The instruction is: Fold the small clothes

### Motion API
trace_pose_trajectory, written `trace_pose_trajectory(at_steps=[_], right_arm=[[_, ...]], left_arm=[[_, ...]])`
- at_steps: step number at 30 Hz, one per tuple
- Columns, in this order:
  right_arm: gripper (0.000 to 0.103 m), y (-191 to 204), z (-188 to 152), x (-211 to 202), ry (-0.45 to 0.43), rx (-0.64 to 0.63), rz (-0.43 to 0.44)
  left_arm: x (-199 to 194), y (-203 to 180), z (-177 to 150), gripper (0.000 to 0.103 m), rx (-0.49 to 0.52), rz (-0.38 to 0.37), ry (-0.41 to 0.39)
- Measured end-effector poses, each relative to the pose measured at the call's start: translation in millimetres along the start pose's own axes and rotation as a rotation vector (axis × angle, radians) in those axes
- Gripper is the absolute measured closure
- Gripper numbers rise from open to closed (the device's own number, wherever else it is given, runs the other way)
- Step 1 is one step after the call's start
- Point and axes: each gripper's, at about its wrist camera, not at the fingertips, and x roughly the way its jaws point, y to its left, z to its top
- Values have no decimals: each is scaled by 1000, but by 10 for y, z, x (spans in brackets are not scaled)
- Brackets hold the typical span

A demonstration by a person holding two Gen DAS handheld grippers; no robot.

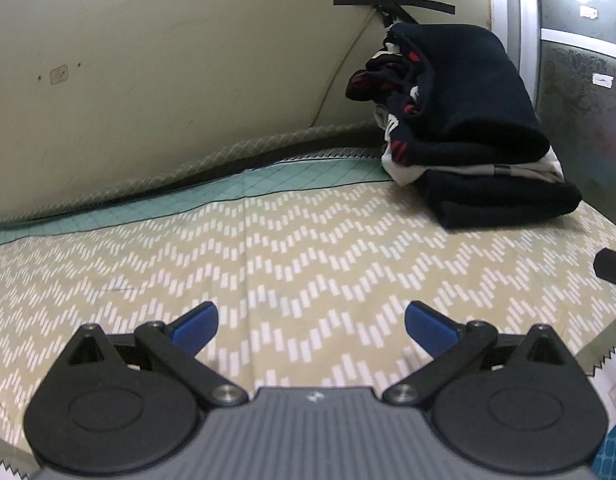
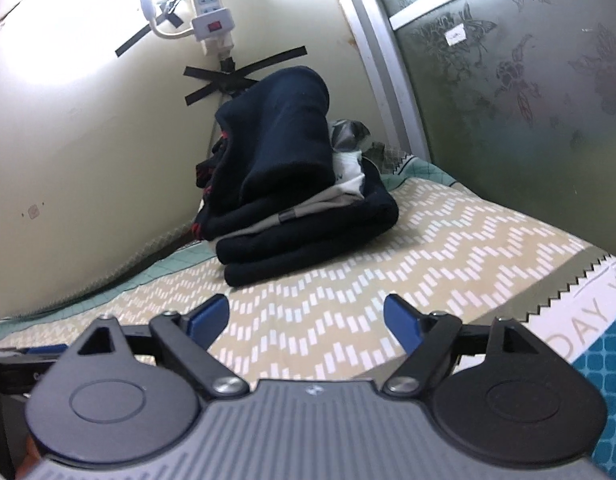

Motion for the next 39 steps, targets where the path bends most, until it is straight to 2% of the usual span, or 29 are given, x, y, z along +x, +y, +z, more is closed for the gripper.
trace_pose_trajectory(at_steps=[7, 22, 39], right_arm=[[30, -15, 2, 45, 25, 15, -4], [29, -34, -3, 72, 33, 28, -1], [28, -23, -1, 68, 29, 25, -1]], left_arm=[[9, 7, -7, 0, 5, 8, 14], [-110, 47, -19, 0, 15, 12, -42], [-144, 45, -21, 0, 48, 20, -47]])
